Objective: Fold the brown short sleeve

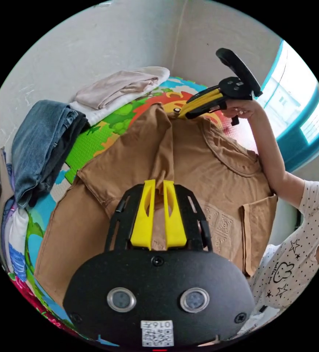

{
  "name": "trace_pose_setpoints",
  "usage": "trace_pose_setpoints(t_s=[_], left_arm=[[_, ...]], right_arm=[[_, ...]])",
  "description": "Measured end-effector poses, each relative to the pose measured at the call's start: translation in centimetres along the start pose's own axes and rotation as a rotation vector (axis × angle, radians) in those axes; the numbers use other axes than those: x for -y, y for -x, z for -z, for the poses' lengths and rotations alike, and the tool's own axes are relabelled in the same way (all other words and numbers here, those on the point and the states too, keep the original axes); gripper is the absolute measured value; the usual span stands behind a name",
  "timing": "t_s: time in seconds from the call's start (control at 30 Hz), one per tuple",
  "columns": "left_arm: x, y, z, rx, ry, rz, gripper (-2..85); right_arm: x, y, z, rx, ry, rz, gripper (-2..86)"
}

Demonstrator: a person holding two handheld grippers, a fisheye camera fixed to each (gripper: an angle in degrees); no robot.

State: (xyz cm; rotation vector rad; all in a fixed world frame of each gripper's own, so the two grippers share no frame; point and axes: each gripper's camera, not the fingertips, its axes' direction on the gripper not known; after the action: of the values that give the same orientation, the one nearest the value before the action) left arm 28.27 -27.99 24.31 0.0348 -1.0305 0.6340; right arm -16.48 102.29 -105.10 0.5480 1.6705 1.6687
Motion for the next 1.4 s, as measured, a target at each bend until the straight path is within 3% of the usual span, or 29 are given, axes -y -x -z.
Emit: trace_pose_setpoints(t_s=[0.13,0.23,0.37,0.5,0.6,0.7,0.73,0.77,0.87,1.0,1.1,1.4], left_arm=[[-0.9,3.2,2.1,0.064,-0.094,0.127,-0.6],[-2.2,5.1,3.4,0.119,-0.137,0.172,-0.8],[-3.4,5.6,4.5,0.088,-0.196,0.182,-0.8],[-3.4,3.9,6.2,0.083,-0.282,0.121,-0.8],[-2.6,0.6,5.0,0.027,-0.225,-0.018,-0.8],[-1.7,-1.6,0.8,0.003,0.02,-0.113,-0.5],[-1.5,-1.2,-1.4,0.002,0.181,-0.101,-0.4],[-1.4,-0.6,-2.2,-0.011,0.224,-0.071,-0.4],[-2.1,3.7,-1.0,-0.163,0.082,0.089,-0.5],[-3.7,10.3,1.3,-0.023,-0.118,0.272,-0.8],[-4.0,14.0,0.3,0.044,-0.121,0.371,-0.4],[-2.4,18.8,-6.6,-0.069,-0.074,0.472,4.6]], right_arm=[[-0.7,-1.0,0.9,-0.057,-0.056,-0.047,0.3],[-1.8,-3.0,1.9,0.054,-0.132,-0.111,-0.1],[-1.3,-2.5,-1.2,-0.059,0.029,-0.058,-0.1],[-1.8,-2.8,-1.4,-0.087,0.0,-0.067,0.4],[-2.9,-4.9,-0.6,-0.087,-0.078,-0.188,1.6],[-4.2,-6.5,0.2,-0.042,-0.185,-0.261,3.1],[-4.4,-6.7,0.3,-0.024,-0.203,-0.261,3.5],[-4.8,-7.0,0.4,0.021,-0.234,-0.249,4.5],[-5.3,-7.2,0.6,0.16,-0.329,-0.197,8.6],[-5.4,-7.4,0.3,0.306,-0.368,-0.13,9.3],[-5.1,-7.0,-0.6,0.247,-0.278,-0.103,9.0],[-3.8,-6.7,-2.8,0.255,-0.14,-0.065,9.2]])
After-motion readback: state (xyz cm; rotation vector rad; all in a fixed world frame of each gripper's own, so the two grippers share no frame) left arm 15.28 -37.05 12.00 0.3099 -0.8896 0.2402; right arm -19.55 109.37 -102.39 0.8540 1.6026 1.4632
